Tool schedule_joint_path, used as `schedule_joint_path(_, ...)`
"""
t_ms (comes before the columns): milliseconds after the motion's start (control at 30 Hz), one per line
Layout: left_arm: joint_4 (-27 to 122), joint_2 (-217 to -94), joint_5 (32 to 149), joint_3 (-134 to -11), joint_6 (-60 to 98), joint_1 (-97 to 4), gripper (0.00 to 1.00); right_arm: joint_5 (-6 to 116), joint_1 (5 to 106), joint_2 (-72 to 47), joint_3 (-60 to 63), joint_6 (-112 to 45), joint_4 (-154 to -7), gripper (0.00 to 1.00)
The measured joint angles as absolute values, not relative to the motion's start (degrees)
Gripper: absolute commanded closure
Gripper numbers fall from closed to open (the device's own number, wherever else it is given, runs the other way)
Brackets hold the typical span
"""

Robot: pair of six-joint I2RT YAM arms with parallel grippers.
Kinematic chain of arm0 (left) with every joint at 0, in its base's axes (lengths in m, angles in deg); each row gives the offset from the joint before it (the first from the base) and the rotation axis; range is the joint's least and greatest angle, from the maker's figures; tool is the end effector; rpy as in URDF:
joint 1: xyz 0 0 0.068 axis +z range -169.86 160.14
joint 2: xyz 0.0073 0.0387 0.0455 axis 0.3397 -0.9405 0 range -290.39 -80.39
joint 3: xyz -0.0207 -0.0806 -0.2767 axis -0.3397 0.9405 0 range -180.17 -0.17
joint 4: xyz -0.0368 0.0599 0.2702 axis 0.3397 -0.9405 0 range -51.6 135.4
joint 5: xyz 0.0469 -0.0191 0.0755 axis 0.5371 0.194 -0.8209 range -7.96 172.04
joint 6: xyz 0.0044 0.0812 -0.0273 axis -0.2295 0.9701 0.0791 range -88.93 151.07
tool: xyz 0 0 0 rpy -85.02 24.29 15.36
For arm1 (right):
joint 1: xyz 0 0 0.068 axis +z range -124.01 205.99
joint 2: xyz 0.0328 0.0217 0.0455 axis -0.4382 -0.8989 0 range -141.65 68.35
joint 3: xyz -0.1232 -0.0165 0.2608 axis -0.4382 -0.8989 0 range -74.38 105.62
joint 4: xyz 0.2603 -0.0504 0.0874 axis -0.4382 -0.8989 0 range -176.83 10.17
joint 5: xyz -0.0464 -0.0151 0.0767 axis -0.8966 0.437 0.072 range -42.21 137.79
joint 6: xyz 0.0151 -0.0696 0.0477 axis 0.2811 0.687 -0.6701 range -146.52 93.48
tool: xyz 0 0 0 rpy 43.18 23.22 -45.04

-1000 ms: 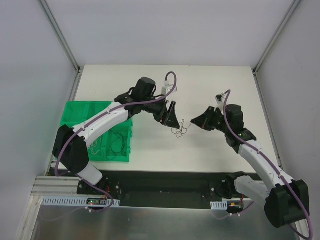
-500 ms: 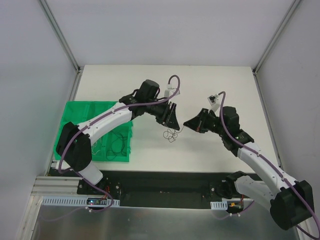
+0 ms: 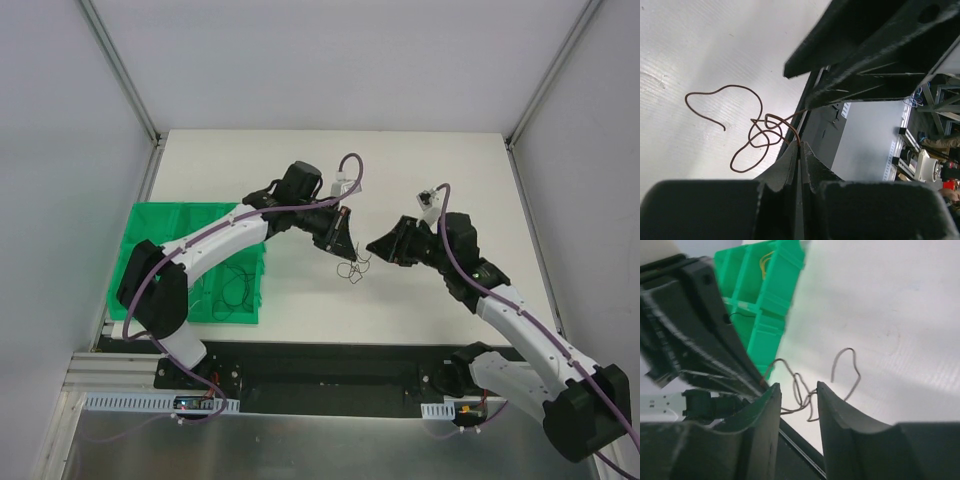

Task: Untangle the cables

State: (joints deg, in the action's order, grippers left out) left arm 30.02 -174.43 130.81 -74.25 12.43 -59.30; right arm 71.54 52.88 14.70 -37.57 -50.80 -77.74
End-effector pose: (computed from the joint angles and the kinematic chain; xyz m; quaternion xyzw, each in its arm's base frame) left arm 0.2800 -0.3038 0.2881 0.3326 0.7616 -0.5237 0.1876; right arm 0.2199 0.1456 0.2841 -0.1433 0.7719 0.4051 0.4686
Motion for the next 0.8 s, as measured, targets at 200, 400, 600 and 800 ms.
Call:
schedule_joint_path(200,30.02,-172.64,130.09,-74.25,12.41,-59.3,1.0,66.53,52.88,11.27,-37.39,-49.57,-82.4,0.53)
schedule_joint_path(400,30.02,-170.87,129.46,-74.25,12.43,-59.3,1.0,63.47,52.77,10.98,-44.78,-54.23,-80.43,0.5)
schedule_joint_path(600,30.02,-170.58,129.5,-74.25,12.43,-59.3,1.0,64.65,51.35,8.4,-46.88,-60.78,-75.93,0.5)
schedule_joint_path(800,30.02,-170.58,129.52,-74.25,12.43,-59.3,1.0,65.42,51.13,7.09,-46.94,-64.81,-71.23,0.49)
